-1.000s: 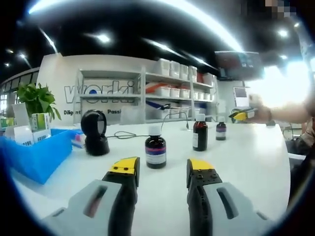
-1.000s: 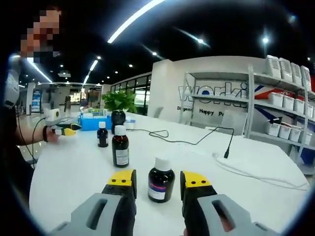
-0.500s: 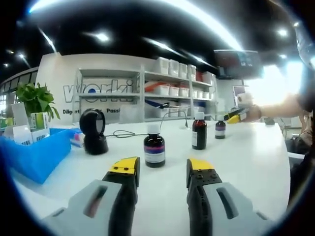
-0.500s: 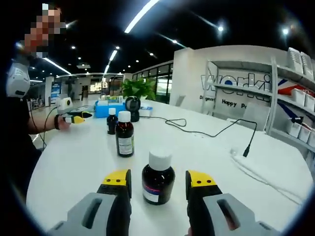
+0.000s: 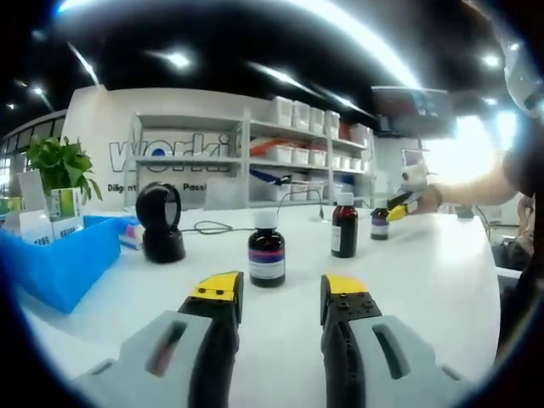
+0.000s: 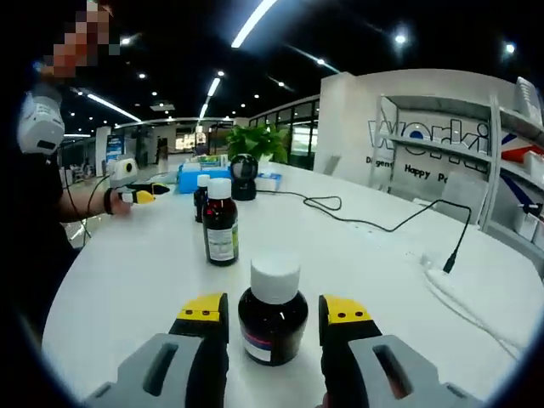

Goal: Rotate the medicine bottle to make it face forward pick up the medicine bottle inspect the drug traceability code place the medicine on the table

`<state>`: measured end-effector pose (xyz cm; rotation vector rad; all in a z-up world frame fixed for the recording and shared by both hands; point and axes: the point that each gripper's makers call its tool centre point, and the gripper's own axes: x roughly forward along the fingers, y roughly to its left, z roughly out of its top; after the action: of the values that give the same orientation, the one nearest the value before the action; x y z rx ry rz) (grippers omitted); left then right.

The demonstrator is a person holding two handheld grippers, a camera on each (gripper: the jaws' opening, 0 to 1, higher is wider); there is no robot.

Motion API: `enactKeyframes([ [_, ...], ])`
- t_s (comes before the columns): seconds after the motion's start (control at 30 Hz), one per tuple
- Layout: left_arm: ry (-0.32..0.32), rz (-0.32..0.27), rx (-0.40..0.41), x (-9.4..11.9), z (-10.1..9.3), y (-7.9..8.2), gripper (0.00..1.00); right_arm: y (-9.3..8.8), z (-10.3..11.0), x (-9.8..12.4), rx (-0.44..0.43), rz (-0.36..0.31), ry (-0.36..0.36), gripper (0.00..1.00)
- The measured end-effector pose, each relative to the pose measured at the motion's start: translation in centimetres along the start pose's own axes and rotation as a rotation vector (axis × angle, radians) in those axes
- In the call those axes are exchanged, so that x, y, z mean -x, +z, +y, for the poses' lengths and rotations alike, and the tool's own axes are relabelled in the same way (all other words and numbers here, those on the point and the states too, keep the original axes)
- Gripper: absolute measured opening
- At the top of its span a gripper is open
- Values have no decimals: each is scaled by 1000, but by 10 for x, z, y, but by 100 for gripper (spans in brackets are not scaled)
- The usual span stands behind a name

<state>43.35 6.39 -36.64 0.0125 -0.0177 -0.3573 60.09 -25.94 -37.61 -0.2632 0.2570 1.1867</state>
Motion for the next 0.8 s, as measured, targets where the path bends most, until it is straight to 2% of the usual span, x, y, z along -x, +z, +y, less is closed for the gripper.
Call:
enactKeyframes([
  [0.1, 10, 3, 7, 0, 2, 0, 28, -2, 1, -2, 6, 6, 13, 30],
  [0.3, 15, 10, 16, -1, 4, -2, 28, -2, -3, -2, -20, -13, 1, 29],
  [0.8, 27, 4, -2, 1, 4, 0, 28, -4, -2, -1, -88, 13, -142, 29],
])
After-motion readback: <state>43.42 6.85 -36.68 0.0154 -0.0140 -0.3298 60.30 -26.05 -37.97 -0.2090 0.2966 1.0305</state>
